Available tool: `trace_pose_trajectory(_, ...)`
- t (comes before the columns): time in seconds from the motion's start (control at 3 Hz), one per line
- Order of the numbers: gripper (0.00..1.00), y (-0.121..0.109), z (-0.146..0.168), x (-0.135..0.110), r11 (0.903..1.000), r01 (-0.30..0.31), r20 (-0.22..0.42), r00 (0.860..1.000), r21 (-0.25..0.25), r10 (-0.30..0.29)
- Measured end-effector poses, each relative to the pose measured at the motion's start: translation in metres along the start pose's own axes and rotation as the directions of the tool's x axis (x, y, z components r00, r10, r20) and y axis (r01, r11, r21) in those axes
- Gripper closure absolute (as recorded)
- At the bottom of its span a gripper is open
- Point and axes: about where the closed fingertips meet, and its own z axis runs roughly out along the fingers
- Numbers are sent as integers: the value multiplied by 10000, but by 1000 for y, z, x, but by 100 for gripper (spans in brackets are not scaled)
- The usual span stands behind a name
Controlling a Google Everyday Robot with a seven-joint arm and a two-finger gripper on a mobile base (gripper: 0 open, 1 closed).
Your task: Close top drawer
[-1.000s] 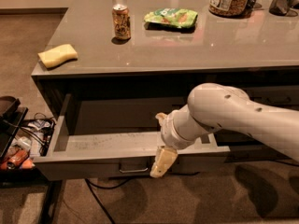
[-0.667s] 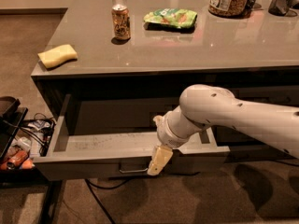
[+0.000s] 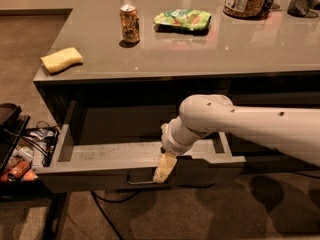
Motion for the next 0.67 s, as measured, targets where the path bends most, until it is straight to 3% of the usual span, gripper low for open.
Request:
trace_pose_trajectory(0.33, 0, 0, 0, 0, 10000, 0, 0, 10000, -1, 0)
trace_pose_trajectory(0.67, 18, 0, 0, 0, 10000, 0, 0, 10000, -1, 0)
